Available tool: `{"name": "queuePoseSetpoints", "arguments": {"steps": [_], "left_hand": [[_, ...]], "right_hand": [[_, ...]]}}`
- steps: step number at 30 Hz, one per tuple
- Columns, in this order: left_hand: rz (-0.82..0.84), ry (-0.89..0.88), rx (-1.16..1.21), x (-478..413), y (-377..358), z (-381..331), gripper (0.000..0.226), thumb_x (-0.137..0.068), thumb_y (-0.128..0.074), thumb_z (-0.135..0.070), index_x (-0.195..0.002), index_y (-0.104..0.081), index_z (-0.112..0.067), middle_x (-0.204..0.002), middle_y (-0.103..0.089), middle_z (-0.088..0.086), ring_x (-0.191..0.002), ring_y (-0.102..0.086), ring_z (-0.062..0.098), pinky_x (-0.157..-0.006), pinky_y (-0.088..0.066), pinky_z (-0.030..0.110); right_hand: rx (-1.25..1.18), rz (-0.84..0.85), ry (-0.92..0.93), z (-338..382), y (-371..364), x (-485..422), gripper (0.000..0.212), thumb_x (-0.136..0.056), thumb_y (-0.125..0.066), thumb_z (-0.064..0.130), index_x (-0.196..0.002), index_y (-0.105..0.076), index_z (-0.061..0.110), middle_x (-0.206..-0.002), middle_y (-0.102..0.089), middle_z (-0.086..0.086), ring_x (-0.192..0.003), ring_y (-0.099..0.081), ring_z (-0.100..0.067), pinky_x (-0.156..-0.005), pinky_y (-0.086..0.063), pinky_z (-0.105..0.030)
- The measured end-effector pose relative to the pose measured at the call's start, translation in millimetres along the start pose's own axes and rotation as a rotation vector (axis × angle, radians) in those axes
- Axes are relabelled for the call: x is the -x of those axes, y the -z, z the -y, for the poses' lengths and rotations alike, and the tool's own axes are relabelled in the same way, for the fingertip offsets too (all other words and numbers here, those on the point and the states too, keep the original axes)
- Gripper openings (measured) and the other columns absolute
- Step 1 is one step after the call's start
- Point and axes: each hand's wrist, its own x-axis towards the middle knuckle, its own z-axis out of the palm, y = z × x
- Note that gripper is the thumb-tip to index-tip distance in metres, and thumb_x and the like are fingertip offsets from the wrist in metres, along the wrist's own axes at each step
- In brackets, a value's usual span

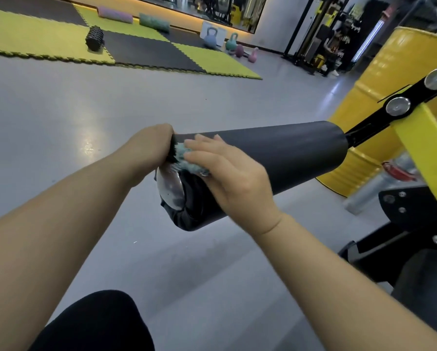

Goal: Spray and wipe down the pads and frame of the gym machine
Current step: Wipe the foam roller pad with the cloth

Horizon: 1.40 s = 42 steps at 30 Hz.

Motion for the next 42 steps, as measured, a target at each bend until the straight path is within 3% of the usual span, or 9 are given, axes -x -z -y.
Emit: {"name": "queuePoseSetpoints", "arguments": {"steps": [2, 7, 14, 16, 21, 26, 28, 35, 42], "left_hand": [[0.022, -0.016, 0.015, -3, 0, 2, 0.033, -0.09, -0.028, -0.01, -0.088, -0.059, -0.001, -0.087, -0.058, 0.014, -0.078, -0.046, 0.023, -0.065, -0.039, 0.032], [0.006, -0.046, 0.01, -6, -4, 6, 0.034, -0.088, -0.026, -0.017, -0.073, -0.057, -0.02, -0.082, -0.058, -0.004, -0.071, -0.048, 0.01, -0.06, -0.035, 0.024], [0.014, -0.078, 0.022, -4, -1, 6, 0.039, -0.09, -0.026, -0.021, -0.085, -0.065, -0.019, -0.089, -0.062, 0.0, -0.078, -0.053, 0.016, -0.063, -0.039, 0.029], [0.003, -0.085, 0.044, -3, -2, 5, 0.042, -0.091, -0.025, -0.021, -0.095, -0.067, -0.018, -0.1, -0.063, -0.002, -0.093, -0.055, 0.016, -0.074, -0.041, 0.029], [-0.01, -0.068, 0.07, 1, -3, 4, 0.044, -0.091, -0.024, -0.022, -0.1, -0.066, -0.017, -0.106, -0.064, -0.002, -0.102, -0.054, 0.016, -0.085, -0.041, 0.03], [-0.025, -0.067, 0.103, 5, -4, 5, 0.027, -0.092, -0.035, -0.013, -0.076, -0.055, -0.02, -0.071, -0.049, -0.01, -0.07, -0.052, 0.005, -0.052, -0.034, 0.01], [-0.059, -0.082, 0.141, 7, -4, 7, 0.025, -0.094, -0.037, -0.017, -0.086, -0.06, -0.023, -0.081, -0.054, -0.014, -0.083, -0.055, 0.004, -0.059, -0.036, 0.008], [-0.13, -0.228, 0.13, 34, -2, -9, 0.035, -0.099, -0.032, -0.02, -0.107, -0.066, -0.024, -0.114, -0.059, -0.012, -0.112, -0.048, 0.005, -0.096, -0.033, 0.022], [-0.191, -0.343, 0.135, 45, -1, -11, 0.043, -0.087, -0.027, -0.035, -0.124, -0.047, -0.025, -0.106, -0.066, -0.017, -0.109, -0.053, 0.008, -0.098, -0.04, 0.035]], "right_hand": [[0.036, 0.075, -0.039, -34, 18, 14, 0.026, -0.086, -0.053, -0.009, -0.105, -0.067, 0.003, -0.115, -0.065, -0.012, -0.109, -0.061, -0.024, -0.101, -0.044, -0.044], [0.048, -0.152, -0.645, -60, 43, 28, 0.026, -0.091, -0.054, 0.0, -0.112, -0.064, 0.011, -0.117, -0.062, 0.001, -0.111, -0.053, -0.001, -0.104, -0.04, -0.034], [-0.026, 0.067, 0.107, 12, 3, 19, 0.025, -0.093, -0.045, -0.002, -0.103, -0.069, 0.0, -0.115, -0.065, -0.015, -0.115, -0.058, -0.03, -0.101, -0.042, -0.048], [0.007, 0.114, 0.047, -19, 17, 20, 0.027, -0.094, -0.043, -0.001, -0.109, -0.065, 0.005, -0.119, -0.062, -0.01, -0.117, -0.057, -0.027, -0.104, -0.04, -0.045], [0.089, 0.029, -0.693, -54, 45, -6, 0.02, -0.09, -0.056, 0.006, -0.102, -0.069, 0.016, -0.097, -0.061, 0.016, -0.103, -0.06, -0.013, -0.089, -0.034, -0.002], [-0.06, 0.102, -0.215, 26, 1, -24, 0.016, -0.08, -0.057, 0.0, -0.088, -0.071, 0.003, -0.089, -0.071, -0.011, -0.089, -0.063, -0.027, -0.09, -0.04, -0.021], [-0.079, 0.172, -0.041, 16, 4, -19, 0.019, -0.086, -0.054, 0.0, -0.097, -0.07, -0.002, -0.103, -0.069, -0.015, -0.102, -0.059, -0.022, -0.102, -0.035, -0.02], [0.098, 0.065, -0.757, -68, 56, -6, 0.017, -0.09, -0.059, 0.01, -0.102, -0.068, 0.017, -0.09, -0.064, 0.012, -0.093, -0.057, -0.002, -0.078, -0.036, 0.001], [-0.083, 0.085, -0.237, -1, 13, -2, 0.021, -0.087, -0.057, 0.0, -0.104, -0.068, 0.002, -0.113, -0.067, -0.008, -0.111, -0.061, -0.019, -0.103, -0.041, -0.035]]}}
